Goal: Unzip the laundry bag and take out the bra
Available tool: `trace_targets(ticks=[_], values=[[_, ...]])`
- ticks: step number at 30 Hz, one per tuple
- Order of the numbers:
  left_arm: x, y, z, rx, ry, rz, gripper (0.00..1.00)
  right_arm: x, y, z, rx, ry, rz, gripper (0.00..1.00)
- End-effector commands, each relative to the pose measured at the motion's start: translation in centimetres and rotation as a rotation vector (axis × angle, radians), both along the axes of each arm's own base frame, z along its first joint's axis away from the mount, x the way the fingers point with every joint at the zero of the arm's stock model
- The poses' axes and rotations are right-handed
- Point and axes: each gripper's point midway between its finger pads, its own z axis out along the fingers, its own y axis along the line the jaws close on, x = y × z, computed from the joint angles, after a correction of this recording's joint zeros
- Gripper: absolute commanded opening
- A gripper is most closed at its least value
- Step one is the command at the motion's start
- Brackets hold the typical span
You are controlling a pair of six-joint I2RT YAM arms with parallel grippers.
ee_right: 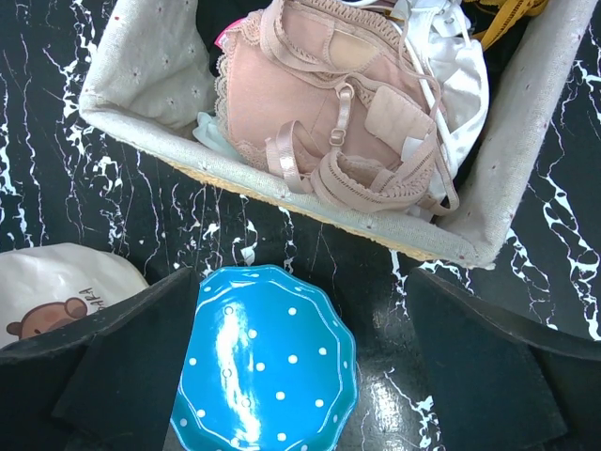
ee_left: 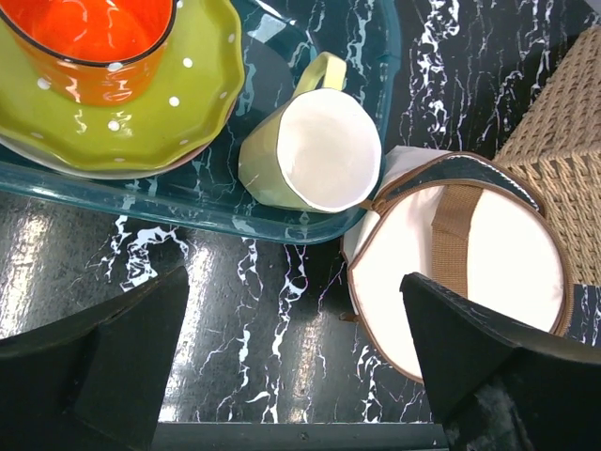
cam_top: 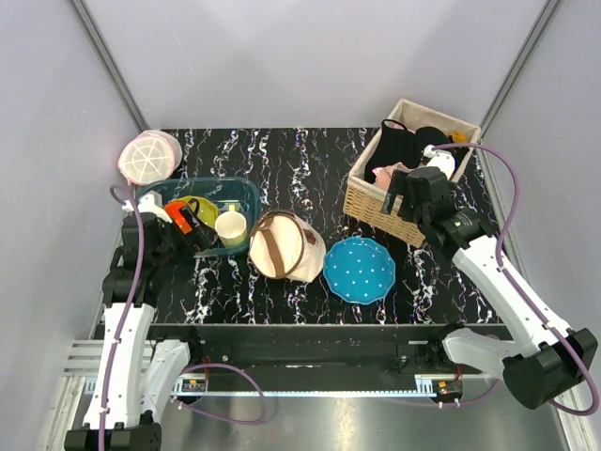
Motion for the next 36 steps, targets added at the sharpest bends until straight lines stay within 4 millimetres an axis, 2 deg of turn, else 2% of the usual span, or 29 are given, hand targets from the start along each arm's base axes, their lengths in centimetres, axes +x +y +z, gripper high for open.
trace_targets(ticks=[1, 4, 5, 6, 7, 8, 9, 10, 11, 12, 13, 14, 15, 16, 17, 18, 19, 20, 22, 23, 25, 26, 28, 29, 30, 31, 32, 34, 36], values=[[0.6, -0.4, 2.5, 0.010, -0.109, -0.041, 0.99, 0.2, -0.6, 0.7, 0.011, -0.046, -0.042, 1.00], [1.1, 0.4, 3.3, 0.045, -0.119, -0.016, 0.99, 0.2, -0.4, 1.0, 0.024, -0.062, -0.032, 1.00], [1.3, 0.8, 4.2, 0.063, -0.130, -0.001, 0.99, 0.2, -0.3, 1.1, 0.032, -0.067, -0.025, 1.00], [2.0, 1.3, 3.9, 0.088, -0.094, 0.012, 0.99, 0.2, -0.1, 1.6, 0.042, -0.083, -0.019, 1.00], [2.4, 2.9, 4.1, 0.162, -0.079, 0.058, 0.99, 0.2, -0.1, 1.8, 0.044, -0.094, -0.013, 1.00], [2.6, 4.0, 5.6, 0.208, -0.074, 0.100, 0.99, 0.1, -0.1, 2.1, 0.048, -0.102, -0.008, 1.00], [3.6, 5.0, 4.7, 0.252, 0.000, 0.129, 0.99, 0.1, -0.2, 2.8, 0.054, -0.127, -0.008, 1.00], [3.9, 6.6, 5.1, 0.316, 0.023, 0.181, 0.99, 0.0, -0.3, 3.0, 0.048, -0.137, -0.002, 1.00], [4.6, 7.1, 6.4, 0.337, 0.028, 0.198, 0.99, -0.1, -0.3, 3.3, 0.047, -0.151, 0.001, 1.00], [5.1, 7.5, 6.8, 0.352, 0.038, 0.215, 0.99, -0.1, -0.4, 3.9, 0.049, -0.173, 0.002, 1.00], [6.1, 8.1, 6.2, 0.378, 0.083, 0.230, 0.99, -0.2, -0.6, 3.9, 0.036, -0.178, 0.006, 1.00], [7.0, 8.4, 7.9, 0.384, 0.053, 0.250, 0.99, -0.2, -0.6, 4.0, 0.034, -0.185, 0.009, 1.00], [7.6, 8.8, 8.5, 0.392, 0.052, 0.272, 0.99, -0.2, -0.6, 4.2, 0.034, -0.196, 0.011, 1.00], [8.7, 9.5, 8.0, 0.413, 0.089, 0.304, 0.99, -0.2, -0.6, 4.4, 0.028, -0.200, 0.015, 1.00], [9.6, 9.8, 9.5, 0.419, 0.061, 0.326, 0.99, -0.2, -0.6, 4.4, 0.027, -0.201, 0.016, 1.00], [10.3, 10.2, 9.6, 0.430, 0.068, 0.344, 0.99, -0.1, -0.5, 4.3, 0.024, -0.195, 0.018, 1.00], [11.4, 10.9, 8.9, 0.457, 0.102, 0.369, 0.99, 0.0, -0.4, 4.2, 0.025, -0.191, 0.025, 1.00], [12.4, 11.1, 9.8, 0.466, 0.087, 0.384, 0.99, 0.0, -0.3, 4.1, 0.026, -0.186, 0.028, 1.00], [13.6, 12.1, 10.1, 0.509, 0.102, 0.421, 0.99, 0.2, 0.1, 3.8, 0.034, -0.177, 0.044, 1.00], [15.2, 12.5, 9.9, 0.523, 0.117, 0.423, 0.99, 0.3, 0.3, 3.7, 0.037, -0.172, 0.050, 1.00], [16.9, 13.1, 9.7, 0.550, 0.135, 0.429, 0.99, 0.5, 0.9, 3.2, 0.047, -0.159, 0.069, 1.00], [18.6, 13.3, 9.4, 0.560, 0.143, 0.424, 0.99, 0.6, 0.9, 3.0, 0.048, -0.154, 0.071, 1.00], [19.7, 14.2, 8.5, 0.604, 0.198, 0.452, 0.99, 0.9, 1.4, 2.4, 0.051, -0.139, 0.082, 1.00], [20.7, 14.5, 9.9, 0.607, 0.172, 0.472, 0.99, 1.0, 1.5, 2.3, 0.051, -0.134, 0.085, 1.00], [22.0, 14.9, 7.8, 0.632, 0.230, 0.470, 0.99, 1.2, 1.6, 2.1, 0.048, -0.128, 0.085, 1.00], [22.5, 15.0, 7.4, 0.642, 0.247, 0.468, 0.99, 1.3, 1.7, 2.0, 0.047, -0.124, 0.090, 1.00], [23.4, 15.1, 7.9, 0.643, 0.229, 0.478, 0.99, 1.4, 1.8, 2.0, 0.043, -0.123, 0.099, 1.00], [25.0, 15.5, 6.1, 0.660, 0.260, 0.494, 0.99, 1.7, 1.9, 1.8, 0.026, -0.113, 0.110, 1.00], [26.2, 16.2, 6.3, 0.657, 0.242, 0.526, 0.99, 2.0, 2.0, 1.4, 0.005, -0.096, 0.117, 1.00]])
